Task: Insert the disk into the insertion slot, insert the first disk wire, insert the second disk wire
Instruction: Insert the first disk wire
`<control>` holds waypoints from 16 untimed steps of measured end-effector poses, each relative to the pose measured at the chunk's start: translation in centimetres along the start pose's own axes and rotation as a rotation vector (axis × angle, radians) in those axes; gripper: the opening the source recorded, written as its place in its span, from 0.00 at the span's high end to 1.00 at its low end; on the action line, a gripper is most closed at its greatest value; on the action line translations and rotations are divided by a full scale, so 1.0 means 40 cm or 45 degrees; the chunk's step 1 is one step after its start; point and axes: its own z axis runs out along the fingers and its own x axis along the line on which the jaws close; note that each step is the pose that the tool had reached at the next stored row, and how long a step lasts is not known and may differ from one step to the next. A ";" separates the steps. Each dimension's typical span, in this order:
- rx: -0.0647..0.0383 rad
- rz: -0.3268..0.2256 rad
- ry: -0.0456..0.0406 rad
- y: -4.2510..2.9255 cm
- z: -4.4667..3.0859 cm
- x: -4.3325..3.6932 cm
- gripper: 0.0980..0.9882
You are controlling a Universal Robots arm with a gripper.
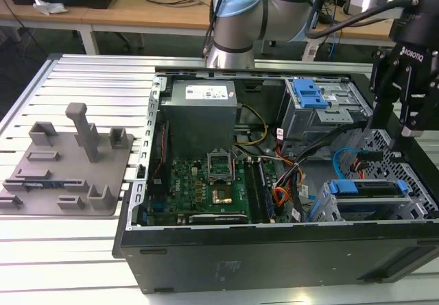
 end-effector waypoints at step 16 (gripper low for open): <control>0.008 -0.002 0.084 -0.005 0.041 -0.005 0.58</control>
